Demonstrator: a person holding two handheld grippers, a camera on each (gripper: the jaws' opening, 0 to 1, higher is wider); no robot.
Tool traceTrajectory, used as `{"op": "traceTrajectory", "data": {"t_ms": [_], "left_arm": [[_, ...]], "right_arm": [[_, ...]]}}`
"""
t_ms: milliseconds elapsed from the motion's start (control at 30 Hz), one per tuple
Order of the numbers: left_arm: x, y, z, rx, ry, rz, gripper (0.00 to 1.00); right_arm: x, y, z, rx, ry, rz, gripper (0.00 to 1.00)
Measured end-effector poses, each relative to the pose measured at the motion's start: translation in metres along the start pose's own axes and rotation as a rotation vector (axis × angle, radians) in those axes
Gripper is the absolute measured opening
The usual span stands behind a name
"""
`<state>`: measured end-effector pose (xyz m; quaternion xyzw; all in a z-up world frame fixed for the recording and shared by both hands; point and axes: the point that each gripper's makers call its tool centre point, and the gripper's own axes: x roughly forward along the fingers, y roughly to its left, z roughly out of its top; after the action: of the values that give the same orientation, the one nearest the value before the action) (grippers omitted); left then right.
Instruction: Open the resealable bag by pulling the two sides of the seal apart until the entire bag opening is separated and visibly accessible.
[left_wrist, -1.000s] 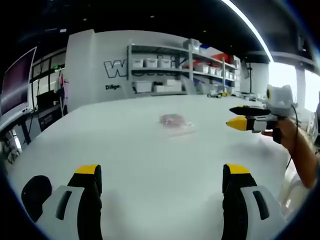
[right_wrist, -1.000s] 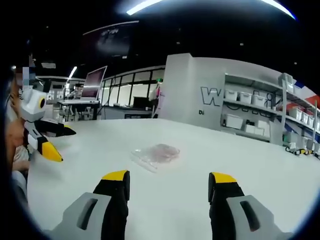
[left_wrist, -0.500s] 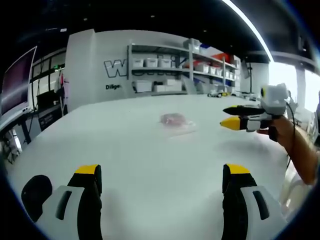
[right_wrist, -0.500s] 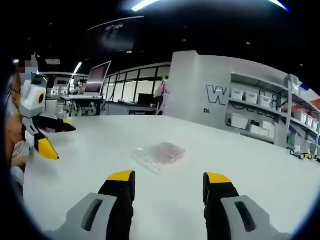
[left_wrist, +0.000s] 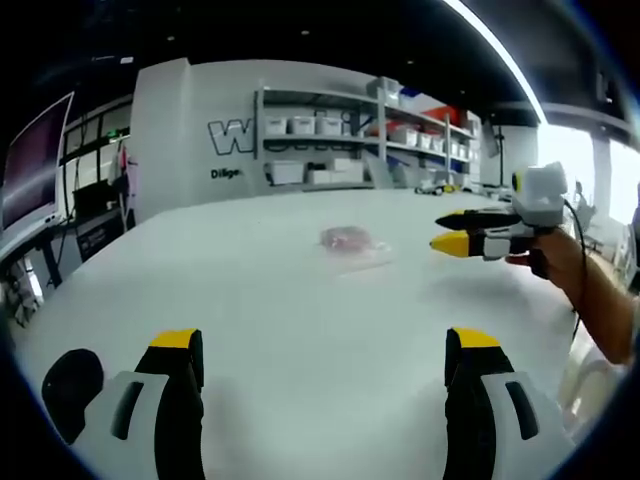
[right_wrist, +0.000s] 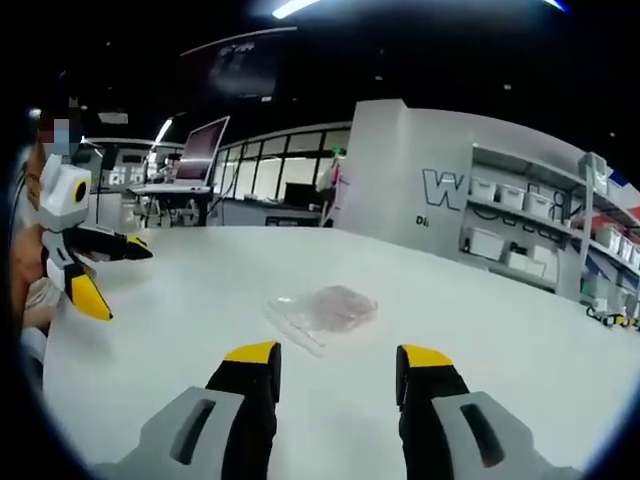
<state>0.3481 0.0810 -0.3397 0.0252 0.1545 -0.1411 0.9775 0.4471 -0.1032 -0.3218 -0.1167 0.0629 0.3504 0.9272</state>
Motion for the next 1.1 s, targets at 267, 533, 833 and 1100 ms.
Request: {"op": "traceTrajectory", "data": {"t_ms": [267,533,833,1100], "left_arm": [[-0.001,-0.001,-0.001,0.0,0.0,0.0,1.0],[-0.002,0.0,-0.001,0.001,0.0,0.002,1.0],[-0.002,0.001,-0.002,0.0,0.0,0.002,1.0],[-0.003,0.001,-0.003,0.002,0.0,0.004,1.0]], "right_arm": [[0.007,-0.002,-0.002,0.007,0.01,0.018,0.38],[0.019,-0.001,-0.001,0.075,0.01,0.068,0.32],[0.023,0.002,0.001,0.061,0.011,0.079,0.25],[0.034,0.003,-0.004,0.06,0.029,0.099,0.21]]}}
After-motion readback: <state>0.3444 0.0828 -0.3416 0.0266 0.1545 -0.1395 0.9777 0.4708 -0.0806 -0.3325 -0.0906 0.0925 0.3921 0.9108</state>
